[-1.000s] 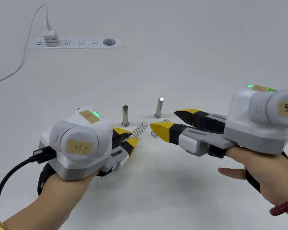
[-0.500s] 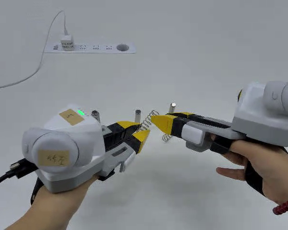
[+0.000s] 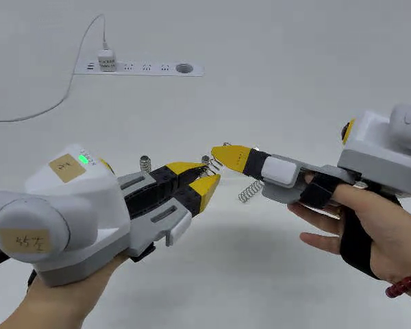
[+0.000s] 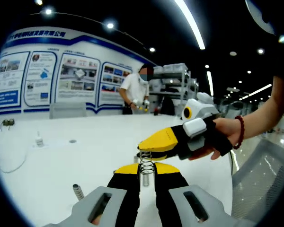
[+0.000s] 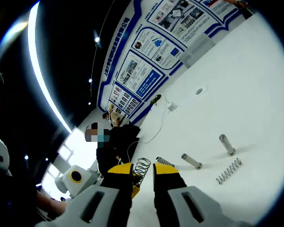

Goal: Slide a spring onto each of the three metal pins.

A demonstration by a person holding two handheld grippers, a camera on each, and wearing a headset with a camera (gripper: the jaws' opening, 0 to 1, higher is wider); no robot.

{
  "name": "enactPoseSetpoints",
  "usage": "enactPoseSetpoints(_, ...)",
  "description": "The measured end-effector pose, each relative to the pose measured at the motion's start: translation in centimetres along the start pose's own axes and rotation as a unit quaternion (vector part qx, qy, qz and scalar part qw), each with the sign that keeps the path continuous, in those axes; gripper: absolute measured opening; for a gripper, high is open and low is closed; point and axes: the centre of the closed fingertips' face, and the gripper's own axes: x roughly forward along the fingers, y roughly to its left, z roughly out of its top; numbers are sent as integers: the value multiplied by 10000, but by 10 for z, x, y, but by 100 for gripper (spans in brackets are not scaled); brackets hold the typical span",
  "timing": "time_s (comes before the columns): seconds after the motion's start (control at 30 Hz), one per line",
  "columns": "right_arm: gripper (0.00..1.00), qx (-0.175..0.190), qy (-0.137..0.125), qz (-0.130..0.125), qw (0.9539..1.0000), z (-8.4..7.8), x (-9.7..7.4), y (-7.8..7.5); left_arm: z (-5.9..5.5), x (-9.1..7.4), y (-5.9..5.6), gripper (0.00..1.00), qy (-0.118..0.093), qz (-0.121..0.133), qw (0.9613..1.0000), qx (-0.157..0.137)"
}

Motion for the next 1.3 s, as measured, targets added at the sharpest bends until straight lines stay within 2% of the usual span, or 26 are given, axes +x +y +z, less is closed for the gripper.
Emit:
enactPoseSetpoints(0.2, 12, 384, 34, 260, 9989, -1, 1, 7, 2, -1, 0, 10, -3, 9, 10000, 84)
enactPoseSetpoints(0.4, 11, 220, 73, 298, 9993, -3, 1, 10, 0, -3, 0, 11, 106, 33, 9998, 148)
enactPoseSetpoints(0.53, 11, -61, 105, 279, 9995, -4, 3, 12, -3, -4, 1, 12, 237, 76, 9994, 229)
enactPoseSetpoints(0.63, 11, -380, 50, 185, 9991, 0, 4, 11, -11, -5, 2, 18, 442, 124, 9984, 343)
enactPoseSetpoints(0.73, 11, -589, -5, 93, 9982, 5, 5, 9, -20, -9, 2, 19, 658, 152, 9953, 694)
enactPoseSetpoints(0.87, 11, -943, -88, -107, 9954, 11, 6, 1, -25, -14, 1, 23, 750, 162, 9942, 755)
enactPoseSetpoints(0.97, 11, -1469, -138, -336, 9885, 17, 7, -6, -28, -17, 3, 26, 802, 192, 9943, 672)
enactPoseSetpoints(1.03, 11, -1809, -177, -473, 9822, 21, 9, -10, -29, -19, 5, 28, 807, 234, 9945, 622)
enactPoseSetpoints(1.1, 11, -2180, -206, -615, 9738, 25, 11, -15, -30, -22, 7, 30, 818, 273, 9949, 524)
enactPoseSetpoints(1.2, 11, -2537, -209, -728, 9643, 28, 16, -19, -32, -25, 9, 33, 850, 317, 9947, 475)
enactPoseSetpoints(1.23, 11, -2691, -210, -779, 9597, 30, 19, -21, -34, -26, 10, 35, 878, 350, 9944, 467)
enactPoseSetpoints(1.3, 11, -2790, -198, -815, 9566, 31, 23, -23, -36, -28, 11, 37, 928, 370, 9940, 441)
